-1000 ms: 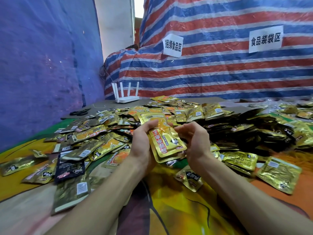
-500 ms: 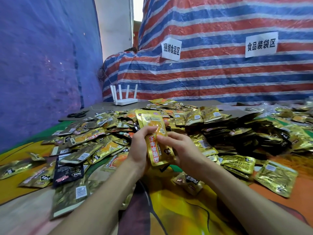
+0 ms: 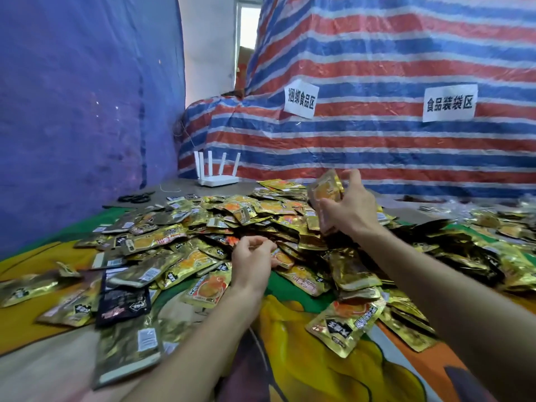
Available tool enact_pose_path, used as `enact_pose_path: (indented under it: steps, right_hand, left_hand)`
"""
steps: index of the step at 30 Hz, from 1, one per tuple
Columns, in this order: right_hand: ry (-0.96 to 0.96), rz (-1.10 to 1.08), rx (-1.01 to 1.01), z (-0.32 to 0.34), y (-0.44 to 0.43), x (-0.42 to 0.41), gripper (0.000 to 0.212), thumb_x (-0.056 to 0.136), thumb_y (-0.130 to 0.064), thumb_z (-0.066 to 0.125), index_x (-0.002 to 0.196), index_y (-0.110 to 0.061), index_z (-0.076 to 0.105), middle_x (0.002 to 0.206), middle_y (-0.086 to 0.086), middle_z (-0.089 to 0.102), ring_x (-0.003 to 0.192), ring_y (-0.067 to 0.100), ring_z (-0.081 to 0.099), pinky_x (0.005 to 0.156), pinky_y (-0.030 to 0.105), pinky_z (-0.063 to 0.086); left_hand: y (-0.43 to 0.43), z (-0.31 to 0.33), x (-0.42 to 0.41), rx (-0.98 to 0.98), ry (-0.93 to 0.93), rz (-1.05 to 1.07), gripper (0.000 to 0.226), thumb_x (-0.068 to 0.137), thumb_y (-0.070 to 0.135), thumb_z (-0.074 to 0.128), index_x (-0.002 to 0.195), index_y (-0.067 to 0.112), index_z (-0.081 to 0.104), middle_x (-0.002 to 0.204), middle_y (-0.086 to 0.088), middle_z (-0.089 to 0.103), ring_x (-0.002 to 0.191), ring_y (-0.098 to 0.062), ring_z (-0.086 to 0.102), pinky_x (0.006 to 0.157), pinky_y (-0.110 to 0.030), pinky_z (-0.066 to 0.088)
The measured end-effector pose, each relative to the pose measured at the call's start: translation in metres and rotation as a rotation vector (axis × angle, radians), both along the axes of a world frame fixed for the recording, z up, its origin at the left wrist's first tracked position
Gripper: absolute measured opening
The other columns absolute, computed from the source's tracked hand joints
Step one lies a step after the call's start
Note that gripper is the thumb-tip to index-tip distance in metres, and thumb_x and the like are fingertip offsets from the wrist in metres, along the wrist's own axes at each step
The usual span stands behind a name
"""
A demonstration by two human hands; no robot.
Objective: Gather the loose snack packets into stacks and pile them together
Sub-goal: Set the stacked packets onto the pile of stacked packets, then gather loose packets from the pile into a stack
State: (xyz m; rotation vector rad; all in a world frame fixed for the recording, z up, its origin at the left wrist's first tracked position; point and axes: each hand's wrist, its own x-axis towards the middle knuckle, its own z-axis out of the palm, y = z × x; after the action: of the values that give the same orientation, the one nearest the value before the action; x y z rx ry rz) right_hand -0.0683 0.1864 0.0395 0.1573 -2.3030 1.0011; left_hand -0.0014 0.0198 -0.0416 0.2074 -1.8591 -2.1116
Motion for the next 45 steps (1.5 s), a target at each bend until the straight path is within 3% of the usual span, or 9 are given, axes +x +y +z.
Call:
enact_pose_path:
  steps: [6,10,19,24,29,32,38,41,45]
  right_hand:
    - [-0.234,-0.361,0.357,0.006,0.01,-0.055,0.032,0.1,-0.028,0.054,0.128,-0.014,0.056,0.133,0.022,0.049,0.115,0.044,0.053,0.097,0.048,0.042]
    - [-0.391,-0.481,0.626,-0.003,0.01,-0.058,0.054,0.092,-0.053,0.06,0.13,-0.016,0.056,0.146,0.023,0.048,0.136,0.043,0.037,0.112,0.058,0.026]
    - [-0.039,-0.09,0.569,-0.014,-0.052,0.001,0.055,0.09,-0.045,0.06,0.134,-0.013,0.054,0.135,0.019,0.054,0.124,0.036,0.049,0.104,0.049,0.041]
    - [-0.273,0.296,0.624,-0.046,-0.099,0.022,0.07,0.081,-0.062,0.067,0.137,-0.024,0.054,0.132,0.01,0.059,0.116,0.029,0.056,0.097,0.045,0.05]
    - [-0.496,0.325,0.672,-0.066,-0.128,0.007,0.112,0.071,-0.079,0.069,0.158,-0.027,0.022,0.167,0.014,0.011,0.154,0.037,0.008,0.119,0.062,0.016]
    - [-0.523,0.273,0.54,-0.071,-0.134,-0.012,0.092,0.09,-0.046,0.064,0.161,-0.019,0.013,0.169,0.015,0.003,0.155,0.036,0.004,0.122,0.061,0.015]
    - [-0.495,0.106,0.64,-0.089,-0.139,-0.021,0.071,0.095,-0.059,0.05,0.153,-0.022,0.034,0.15,0.014,0.045,0.14,0.037,0.038,0.114,0.057,0.029]
    - [-0.362,0.097,0.726,-0.086,-0.142,-0.016,0.034,0.098,-0.045,0.051,0.113,-0.016,0.06,0.122,0.014,0.061,0.115,0.035,0.056,0.094,0.049,0.049]
    - [-0.267,0.132,0.724,-0.088,-0.143,-0.006,0.018,0.093,-0.02,0.053,0.076,-0.016,0.049,0.096,0.006,0.058,0.089,0.028,0.06,0.068,0.038,0.046]
  left_hand:
    - [-0.005,0.0,-0.003,0.023,0.0,0.098,0.007,0.096,0.015,0.056,0.095,0.019,0.06,0.086,-0.001,0.063,0.073,-0.018,0.059,0.064,-0.032,0.044]
    - [-0.002,0.001,-0.001,-0.018,0.015,0.085,0.006,0.097,0.015,0.054,0.096,0.019,0.059,0.088,0.0,0.061,0.075,-0.018,0.058,0.059,-0.026,0.042]
    - [-0.016,0.025,0.013,-0.62,0.247,0.185,0.013,0.09,0.019,0.064,0.101,0.021,0.058,0.101,0.0,0.061,0.089,-0.018,0.06,0.075,-0.032,0.05]
    - [-0.081,0.07,0.023,-1.309,-0.288,0.068,0.037,0.083,0.037,0.069,0.114,0.023,0.056,0.115,-0.002,0.062,0.105,-0.026,0.058,0.094,-0.043,0.05]
    - [-0.159,0.067,0.035,-1.652,-0.95,0.0,0.084,0.088,0.074,0.051,0.151,0.019,0.041,0.154,-0.006,0.044,0.139,-0.03,0.044,0.11,-0.039,0.039]
    - [-0.177,0.048,0.029,-1.441,-0.968,-0.063,0.094,0.087,0.079,0.045,0.152,0.011,0.041,0.121,-0.006,0.058,0.112,-0.024,0.055,0.098,-0.032,0.04]
    - [-0.158,0.02,0.005,-1.449,-0.913,-0.083,0.12,0.07,0.098,0.035,0.156,0.013,0.031,0.148,-0.002,0.051,0.087,-0.014,0.059,0.105,-0.034,0.043]
    - [-0.158,0.019,-0.003,-1.53,-0.778,-0.059,0.104,0.079,0.087,0.045,0.147,0.009,0.044,0.15,-0.009,0.048,0.128,-0.029,0.053,0.106,-0.041,0.044]
    - [-0.149,0.024,-0.001,-1.739,-0.623,-0.115,0.051,0.097,0.055,0.047,0.125,0.012,0.053,0.126,-0.009,0.059,0.107,-0.029,0.057,0.083,-0.037,0.048]
